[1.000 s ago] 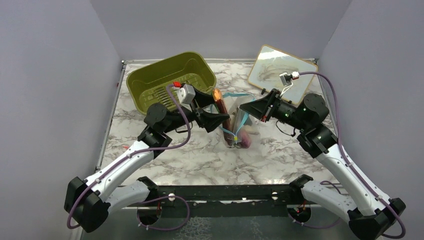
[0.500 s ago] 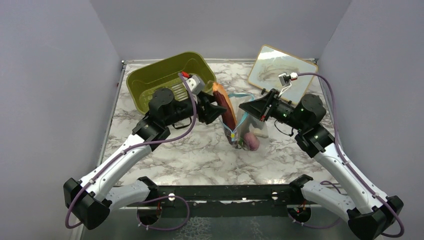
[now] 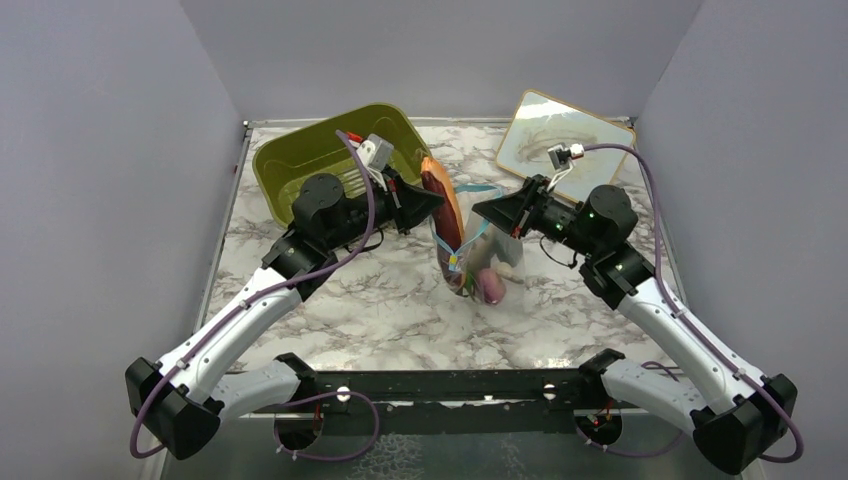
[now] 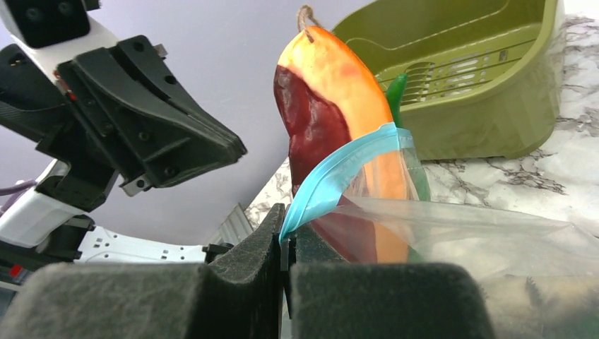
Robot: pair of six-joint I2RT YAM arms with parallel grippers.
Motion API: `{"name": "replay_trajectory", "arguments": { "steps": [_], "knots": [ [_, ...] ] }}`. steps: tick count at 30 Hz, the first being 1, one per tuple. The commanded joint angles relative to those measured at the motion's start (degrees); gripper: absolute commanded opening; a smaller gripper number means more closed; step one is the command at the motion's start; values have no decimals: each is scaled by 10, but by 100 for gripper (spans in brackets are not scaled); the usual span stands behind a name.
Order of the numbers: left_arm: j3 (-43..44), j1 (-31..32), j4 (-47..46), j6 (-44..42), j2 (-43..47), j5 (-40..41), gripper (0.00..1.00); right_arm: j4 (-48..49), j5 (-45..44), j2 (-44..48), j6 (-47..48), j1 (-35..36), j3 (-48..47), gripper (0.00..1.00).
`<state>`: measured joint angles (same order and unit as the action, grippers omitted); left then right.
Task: Place the food in the zip-top bag and seal the zipper
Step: Place the fake food in the zipper food storage bag, then adjust the zipper food storage bag at the center of the board.
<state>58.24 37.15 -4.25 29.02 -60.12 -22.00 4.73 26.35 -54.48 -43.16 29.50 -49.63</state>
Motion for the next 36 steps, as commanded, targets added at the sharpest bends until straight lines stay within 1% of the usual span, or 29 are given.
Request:
{"name": "replay_trajectory", "arguments": {
  "steps": [1,2,5,6,8,9,10,11,13,14,15,17,18,22,23,25,27,29,33,36],
  "knots": [
    [-14,1,-27,53,10,39,1,60,-15,3,15,-3,10,1],
    [-10,1,-7,35,10,52,8,60,-16,6,18,-3,15,1],
    [9,2,79,-19,25,131,40,60,-23,17,26,-3,27,1],
    [18,2,106,-37,31,153,48,57,-25,22,30,-3,30,1],
    [41,2,162,-56,42,195,57,57,-30,31,35,-3,33,1],
    [56,1,199,-47,42,223,58,58,-30,34,38,-3,35,1],
    [69,1,228,-34,40,244,56,60,-28,38,39,-3,36,1],
    [77,1,253,-20,39,251,50,61,-25,42,41,-3,36,1],
    [84,1,283,16,36,234,39,59,-15,52,46,-4,35,1],
    [83,2,293,43,34,220,35,55,-10,58,48,-3,36,1],
    [77,1,298,66,33,203,33,52,-9,65,49,-3,38,1],
    [65,1,298,102,32,171,32,48,-7,79,51,-3,41,1],
    [57,1,295,117,33,162,33,45,-5,85,52,-3,43,1],
    [32,1,254,151,35,137,47,35,18,103,61,-4,44,1],
    [26,2,234,158,34,128,51,34,27,106,65,-3,44,1],
    [3,1,177,177,35,102,55,33,40,111,74,-3,46,1],
    [-18,1,123,197,31,80,56,35,48,116,80,-3,49,1],
    [-23,1,102,205,19,71,57,38,52,119,80,-3,52,1],
    [-19,1,92,197,-20,45,57,38,67,113,80,-3,52,1],
    [-8,1,112,194,-53,28,56,41,71,110,77,-4,53,1]
  ]
}}
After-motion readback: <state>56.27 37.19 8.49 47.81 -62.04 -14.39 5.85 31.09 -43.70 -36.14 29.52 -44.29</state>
